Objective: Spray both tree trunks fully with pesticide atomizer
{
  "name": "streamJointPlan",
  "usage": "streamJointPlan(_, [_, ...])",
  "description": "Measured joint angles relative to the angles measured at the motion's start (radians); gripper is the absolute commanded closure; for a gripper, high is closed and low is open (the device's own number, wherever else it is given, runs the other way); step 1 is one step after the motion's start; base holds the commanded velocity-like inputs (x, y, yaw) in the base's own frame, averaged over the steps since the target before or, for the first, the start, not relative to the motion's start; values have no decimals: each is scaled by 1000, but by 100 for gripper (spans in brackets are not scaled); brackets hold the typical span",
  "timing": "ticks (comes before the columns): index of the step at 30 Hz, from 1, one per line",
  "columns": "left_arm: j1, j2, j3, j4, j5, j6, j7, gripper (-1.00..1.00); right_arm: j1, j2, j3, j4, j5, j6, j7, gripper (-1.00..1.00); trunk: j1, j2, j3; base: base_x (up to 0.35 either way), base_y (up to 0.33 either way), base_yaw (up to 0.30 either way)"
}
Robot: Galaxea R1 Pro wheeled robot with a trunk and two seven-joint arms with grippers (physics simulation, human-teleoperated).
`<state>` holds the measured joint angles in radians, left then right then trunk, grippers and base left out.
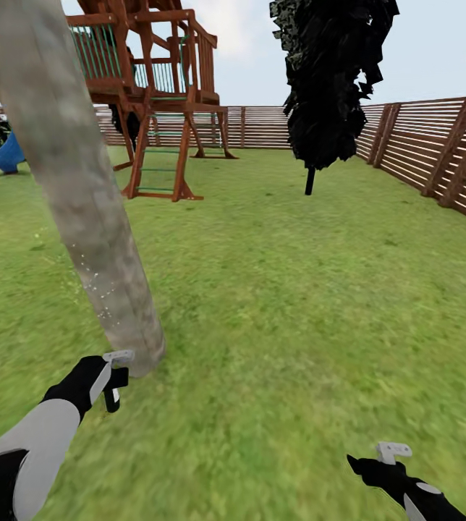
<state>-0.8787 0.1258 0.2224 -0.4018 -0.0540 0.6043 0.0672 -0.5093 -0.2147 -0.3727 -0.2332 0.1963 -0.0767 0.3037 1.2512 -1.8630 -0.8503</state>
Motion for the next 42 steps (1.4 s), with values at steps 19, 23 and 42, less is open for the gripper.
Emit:
streamJointPlan(19, [0, -20, 0, 0, -3, 0, 12, 100, 0, 0, 0, 0, 0, 0, 0, -100, 0, 0, 0, 70, -295, 265])
streamJointPlan(23, [0, -20, 0, 0, -4, 0, 12, 100, 0, 0, 0, 0, 0, 0, 0, -100, 0, 0, 0, 107, -307, 275])
streamJointPlan(42, [0, -22, 0, 0, -4, 0, 12, 100, 0, 0, 0, 0, 0, 0, 0, -100, 0, 0, 0, 137, -307, 157])
